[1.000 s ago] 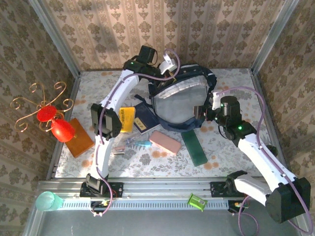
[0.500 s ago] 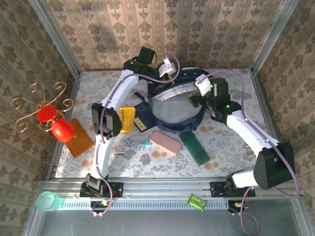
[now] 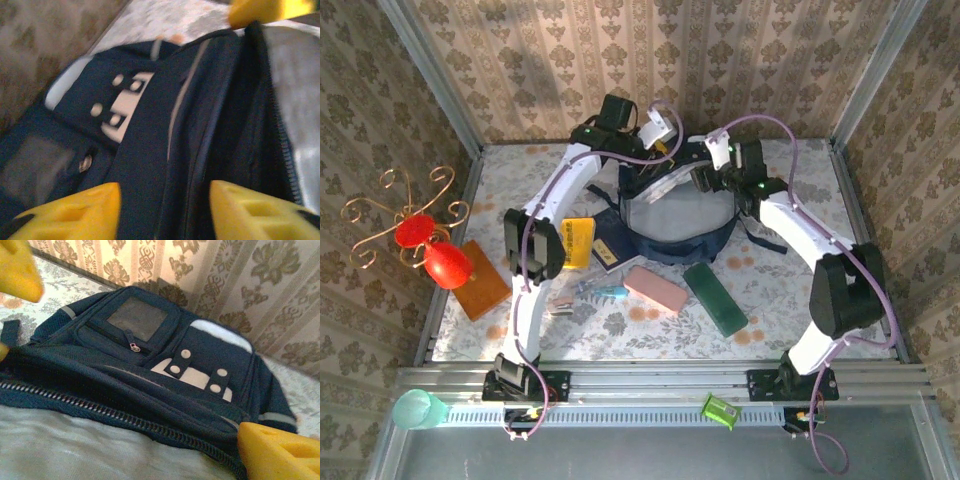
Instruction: Pack books, pencil case, and school supplies into a backpack
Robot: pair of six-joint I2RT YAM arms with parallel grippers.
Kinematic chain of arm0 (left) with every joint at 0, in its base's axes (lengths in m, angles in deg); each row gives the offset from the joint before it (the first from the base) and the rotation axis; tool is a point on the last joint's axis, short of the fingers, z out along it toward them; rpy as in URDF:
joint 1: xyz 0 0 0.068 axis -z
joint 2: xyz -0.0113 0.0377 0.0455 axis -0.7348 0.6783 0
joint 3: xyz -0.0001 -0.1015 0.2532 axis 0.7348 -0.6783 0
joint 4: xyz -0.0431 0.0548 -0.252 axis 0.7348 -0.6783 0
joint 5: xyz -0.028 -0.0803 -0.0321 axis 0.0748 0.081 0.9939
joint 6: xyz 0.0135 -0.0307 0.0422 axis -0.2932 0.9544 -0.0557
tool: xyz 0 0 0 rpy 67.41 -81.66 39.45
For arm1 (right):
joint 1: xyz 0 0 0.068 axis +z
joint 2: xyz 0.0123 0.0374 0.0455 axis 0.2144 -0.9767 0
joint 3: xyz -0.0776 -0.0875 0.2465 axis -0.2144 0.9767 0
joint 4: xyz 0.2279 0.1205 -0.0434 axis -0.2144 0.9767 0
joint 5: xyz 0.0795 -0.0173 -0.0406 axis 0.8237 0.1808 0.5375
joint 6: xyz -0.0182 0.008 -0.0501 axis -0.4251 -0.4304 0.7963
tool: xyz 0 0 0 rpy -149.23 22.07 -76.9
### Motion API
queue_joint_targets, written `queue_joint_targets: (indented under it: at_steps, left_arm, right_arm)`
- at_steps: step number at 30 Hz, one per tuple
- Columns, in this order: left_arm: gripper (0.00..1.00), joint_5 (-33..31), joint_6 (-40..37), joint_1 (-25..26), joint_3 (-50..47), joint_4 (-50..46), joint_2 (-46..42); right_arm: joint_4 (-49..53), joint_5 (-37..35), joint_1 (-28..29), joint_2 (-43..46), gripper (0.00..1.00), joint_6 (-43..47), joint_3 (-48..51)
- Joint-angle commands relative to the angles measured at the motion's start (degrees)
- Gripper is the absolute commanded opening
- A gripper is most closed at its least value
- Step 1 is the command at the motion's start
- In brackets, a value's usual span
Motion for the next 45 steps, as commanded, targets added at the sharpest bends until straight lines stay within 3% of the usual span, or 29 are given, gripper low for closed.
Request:
queue_joint_targets:
  at_steps: [1,4,11,15,21,28,36,41,45]
  left_arm:
    - [0.64,-14.25,10.76,-1.11,-14.04,10.78,-11.89]
    - [0.78,-24.79,18.51,-1.51,-30.29,19.15,-23.02]
    - [0.82,-37.84,41.5,-5.18,-62.83,22.43,-43.24]
    - [0.84,-38.1,49.91,-8.78,-78.79,24.63,-52.73]
    - [0.85,-36.38,59.03,-12.25,-91.36,26.61,-59.35]
    - [0.87,-34.32,67.09,-15.38,-99.45,32.22,-63.05]
    - [0.9,-29.74,69.12,-20.09,-102.59,37.27,-62.59]
    - [0.9,-28.54,70.71,-20.86,-102.94,39.36,-62.28]
    - [0.9,-28.07,71.94,-21.02,-102.63,39.54,-61.65]
  right_arm:
    - [3.26,-0.68,1.0,-2.96,0.78,-10.18,-4.34]
    - [8.05,-1.84,1.74,-2.31,0.83,-11.55,-3.41]
    - [12.17,-4.91,2.76,11.37,0.96,-16.04,12.08]
    - [15.26,-5.54,4.91,18.43,0.97,-15.87,16.31]
    - [14.54,-3.6,13.19,22.28,0.96,-15.96,15.33]
    - [3.2,12.86,23.9,3.96,0.94,-24.33,5.03]
    - [6.5,16.34,26.09,-22.06,0.91,-28.88,-19.2]
    - [10.91,14.45,25.85,-36.45,0.9,-29.01,-34.92]
    - [15.28,16.88,25.38,-46.13,0.86,-29.3,-46.42]
